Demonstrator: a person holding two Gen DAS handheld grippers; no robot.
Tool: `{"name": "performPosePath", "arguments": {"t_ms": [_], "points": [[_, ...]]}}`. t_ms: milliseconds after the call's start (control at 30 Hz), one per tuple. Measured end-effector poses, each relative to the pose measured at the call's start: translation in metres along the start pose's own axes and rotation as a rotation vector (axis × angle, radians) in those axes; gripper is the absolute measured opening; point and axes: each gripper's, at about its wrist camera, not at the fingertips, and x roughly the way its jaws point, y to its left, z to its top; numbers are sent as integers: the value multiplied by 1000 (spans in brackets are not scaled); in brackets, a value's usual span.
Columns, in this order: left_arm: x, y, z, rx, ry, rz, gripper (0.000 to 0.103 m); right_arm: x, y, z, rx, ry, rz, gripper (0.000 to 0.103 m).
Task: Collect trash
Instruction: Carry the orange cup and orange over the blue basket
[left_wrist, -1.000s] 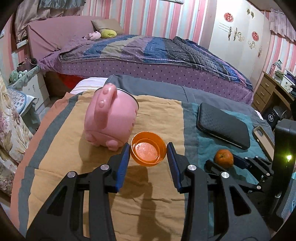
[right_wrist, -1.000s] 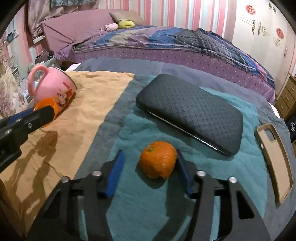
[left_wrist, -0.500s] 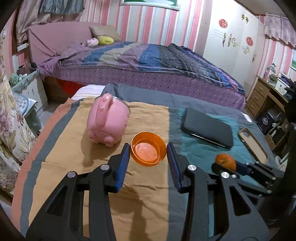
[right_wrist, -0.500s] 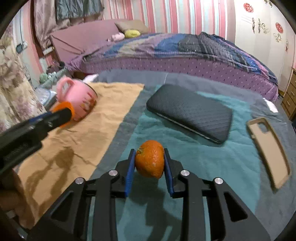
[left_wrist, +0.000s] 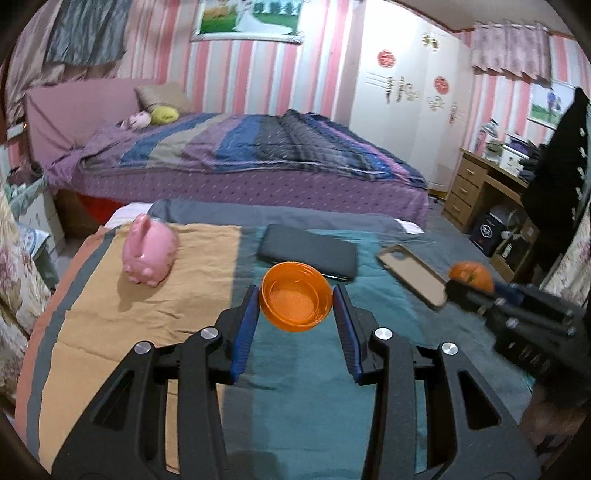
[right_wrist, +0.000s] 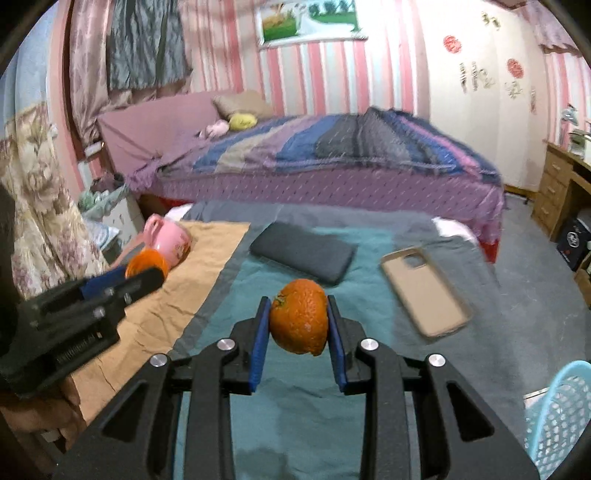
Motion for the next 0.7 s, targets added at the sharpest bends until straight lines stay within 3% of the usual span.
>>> {"name": "performPosePath", "arguments": {"t_ms": [133,467,700], "points": [[-6,-15,-4,-20,1,-71,40,-29,-20,-4,32,-34,-14,29],[-6,-70,-3,28,-30,-127,40,-97,-84,-24,119,-96,-136,30],[-5,-121,-7,65,-32,-221,40,-121,-125,-24,144,-116,-132,30]]}}
